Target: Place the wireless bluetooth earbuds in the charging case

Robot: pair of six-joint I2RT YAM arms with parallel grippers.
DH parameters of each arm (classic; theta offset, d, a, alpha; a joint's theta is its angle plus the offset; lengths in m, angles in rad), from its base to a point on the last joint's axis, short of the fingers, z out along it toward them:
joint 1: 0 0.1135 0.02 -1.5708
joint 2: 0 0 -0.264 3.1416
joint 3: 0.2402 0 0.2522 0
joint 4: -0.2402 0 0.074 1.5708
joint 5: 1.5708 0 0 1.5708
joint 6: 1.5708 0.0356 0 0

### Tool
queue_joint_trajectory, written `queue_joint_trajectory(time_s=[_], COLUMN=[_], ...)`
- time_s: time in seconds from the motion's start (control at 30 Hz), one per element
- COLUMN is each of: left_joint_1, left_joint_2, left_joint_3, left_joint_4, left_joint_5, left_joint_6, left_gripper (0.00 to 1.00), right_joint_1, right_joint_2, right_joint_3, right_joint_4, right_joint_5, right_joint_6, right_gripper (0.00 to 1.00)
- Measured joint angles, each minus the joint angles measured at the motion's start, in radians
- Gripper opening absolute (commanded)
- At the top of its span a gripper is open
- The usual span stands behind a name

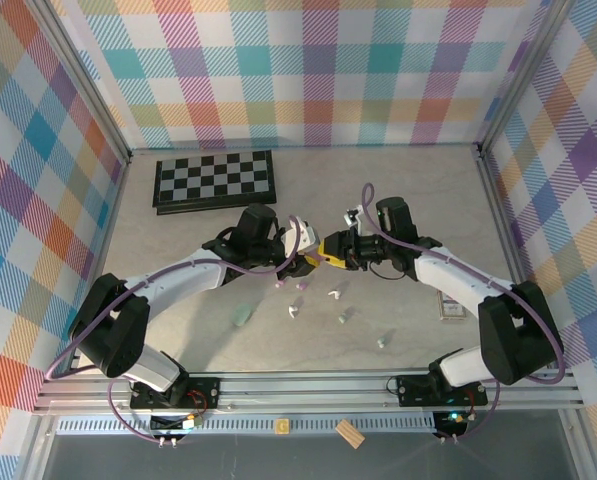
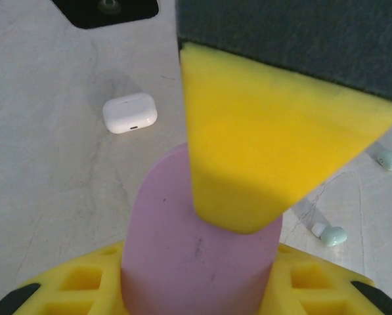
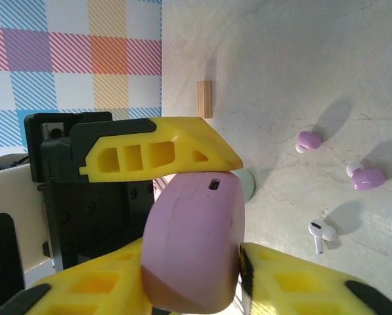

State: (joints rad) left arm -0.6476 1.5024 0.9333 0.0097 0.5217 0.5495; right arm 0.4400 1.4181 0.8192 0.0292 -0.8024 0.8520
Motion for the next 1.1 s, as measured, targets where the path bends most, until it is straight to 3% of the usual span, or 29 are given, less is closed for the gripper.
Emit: queue_joint_trajectory(time_s=[0.1, 0.17, 0.33, 0.5, 0.77, 0.9, 1.0, 1.1], left_joint_1=[0.0, 0.0, -0.002, 0.002, 0.057, 0.1, 0.108, 0.108], left_joint_2=[0.0, 0.0, -0.027, -0.122, -0.144, -0.063, -0.013, 0.011], left_joint_3=[0.0, 0.0, -0.029, -0.159, -0.311, -0.317, -0.309, -0.291], left_joint_4=[-0.003, -0.002, 0.086, 0.3, 0.794, 1.072, 1.165, 1.21], left_joint_5=[-0.006, -0.007, 0.003, 0.019, 0.048, 0.09, 0.131, 0.17], left_joint_6=[-0.007, -0.01, -0.04, -0.139, -0.357, -0.48, -0.536, -0.57], left_gripper=[0.38, 0.47, 0.81, 0.94, 0.95, 0.88, 0.86, 0.78], right_joint_1=[0.0, 0.0, -0.011, -0.048, -0.083, -0.083, -0.083, -0.08], right_joint_2=[0.002, 0.001, -0.006, -0.055, -0.089, -0.089, -0.09, -0.1], right_joint_3=[0.001, 0.001, 0.002, -0.02, -0.068, -0.075, -0.082, -0.093], right_joint_4=[0.0, 0.0, 0.01, 0.132, 0.469, 0.636, 0.729, 0.775], right_joint_5=[0.001, 0.002, -0.005, -0.056, -0.136, -0.145, -0.145, -0.143], right_joint_6=[-0.01, -0.015, 0.001, 0.08, 0.357, 0.521, 0.61, 0.668], right_gripper=[0.23, 0.2, 0.16, 0.14, 0.12, 0.12, 0.12, 0.13])
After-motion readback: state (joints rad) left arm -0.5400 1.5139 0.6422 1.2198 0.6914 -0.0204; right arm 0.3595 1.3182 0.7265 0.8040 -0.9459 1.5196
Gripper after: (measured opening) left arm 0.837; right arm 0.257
